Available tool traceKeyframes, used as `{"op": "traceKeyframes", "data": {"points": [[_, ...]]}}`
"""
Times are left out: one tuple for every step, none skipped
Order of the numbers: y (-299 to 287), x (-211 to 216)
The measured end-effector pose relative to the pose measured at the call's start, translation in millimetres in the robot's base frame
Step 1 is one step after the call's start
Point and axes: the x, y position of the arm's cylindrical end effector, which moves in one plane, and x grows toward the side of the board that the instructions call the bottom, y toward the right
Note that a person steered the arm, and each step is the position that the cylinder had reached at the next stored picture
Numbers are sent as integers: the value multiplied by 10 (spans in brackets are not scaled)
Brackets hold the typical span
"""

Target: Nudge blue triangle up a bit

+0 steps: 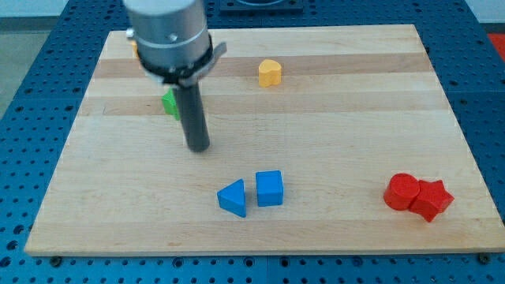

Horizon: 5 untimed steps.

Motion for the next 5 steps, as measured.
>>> {"op": "traceKeyframes", "data": {"points": [[0, 607], [16, 1114], [206, 1244], [447, 1138], [629, 919]]}}
